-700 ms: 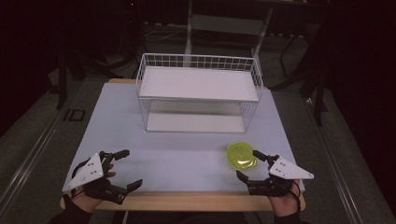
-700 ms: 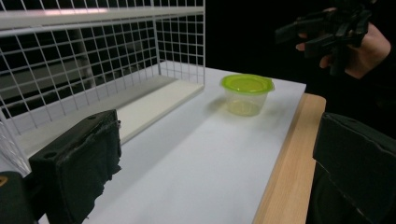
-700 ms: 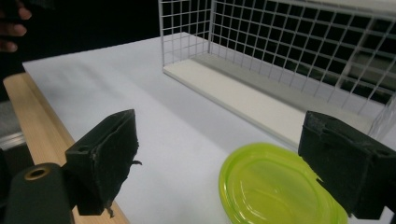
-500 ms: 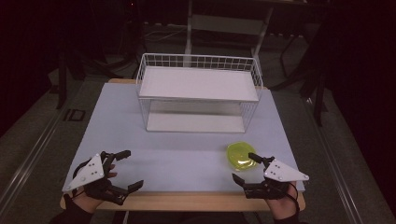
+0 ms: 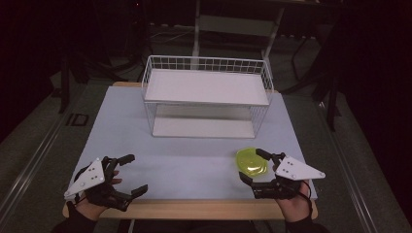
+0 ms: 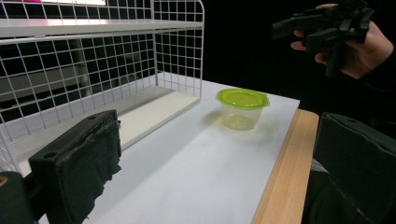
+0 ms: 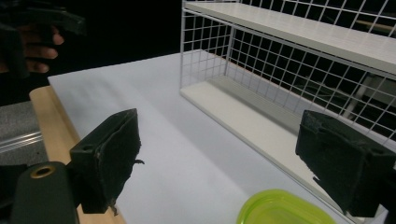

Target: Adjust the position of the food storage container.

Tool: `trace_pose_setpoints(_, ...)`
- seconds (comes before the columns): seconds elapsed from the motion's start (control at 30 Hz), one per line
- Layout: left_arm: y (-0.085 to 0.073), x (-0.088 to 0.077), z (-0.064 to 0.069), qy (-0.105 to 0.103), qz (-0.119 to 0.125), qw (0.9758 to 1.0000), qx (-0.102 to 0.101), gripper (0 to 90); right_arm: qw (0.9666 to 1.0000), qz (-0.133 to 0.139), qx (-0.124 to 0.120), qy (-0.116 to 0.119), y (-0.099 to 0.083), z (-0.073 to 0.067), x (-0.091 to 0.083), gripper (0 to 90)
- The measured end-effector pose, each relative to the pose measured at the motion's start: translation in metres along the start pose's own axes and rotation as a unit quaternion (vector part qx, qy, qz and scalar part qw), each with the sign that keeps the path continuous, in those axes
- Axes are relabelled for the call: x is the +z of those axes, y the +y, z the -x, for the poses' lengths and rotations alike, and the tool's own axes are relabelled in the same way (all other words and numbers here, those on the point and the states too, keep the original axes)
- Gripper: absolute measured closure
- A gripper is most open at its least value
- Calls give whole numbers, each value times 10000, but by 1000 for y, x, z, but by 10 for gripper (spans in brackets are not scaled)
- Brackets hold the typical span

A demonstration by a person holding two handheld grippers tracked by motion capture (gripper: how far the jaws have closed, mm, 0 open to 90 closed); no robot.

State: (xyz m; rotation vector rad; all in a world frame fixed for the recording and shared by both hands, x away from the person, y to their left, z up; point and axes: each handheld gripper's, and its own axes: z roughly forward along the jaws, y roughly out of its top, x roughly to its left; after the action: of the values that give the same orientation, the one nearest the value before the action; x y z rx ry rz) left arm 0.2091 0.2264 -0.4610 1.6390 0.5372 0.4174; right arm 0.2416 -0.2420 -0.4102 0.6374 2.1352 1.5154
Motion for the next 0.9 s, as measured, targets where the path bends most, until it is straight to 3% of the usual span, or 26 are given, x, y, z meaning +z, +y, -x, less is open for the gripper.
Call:
trace_pose_setpoints(0.07,0,0,-1,-8,4,10000,-51,17,10000,15,58,5,1,6,2,135)
trace_pose_setpoints(0.17,0,0,-1,4,10,10000,-73,17,9997,-50,-111,-221,3,14,7,128)
trace_pose_setpoints(0.3,0,0,-1,-5,47,9999,-106,17,9991,-67,-1,-416,3,29,11,118)
trace_pose_setpoints(0.47,0,0,-1,-4,36,9999,-137,17,9968,-324,209,-695,0,48,16,120)
trace_pose_setpoints(0.57,0,0,-1,-1,37,9999,-131,17,9947,-334,536,-809,-5,58,19,120)
trace_pose_setpoints(0.63,-1,0,-2,5,31,9999,-124,17,9936,-351,616,-879,-10,64,20,131)
trace_pose_setpoints(0.8,-1,0,-2,32,15,9999,-113,17,9894,-622,748,-1081,-24,78,21,261)
trace_pose_setpoints(0.83,-1,0,-2,54,4,9999,-102,17,9886,-695,818,-1054,-27,82,21,337)
trace_pose_setpoints(0.9,-2,1,-2,96,-12,9999,-78,17,9874,-755,856,-1096,-31,85,21,365)
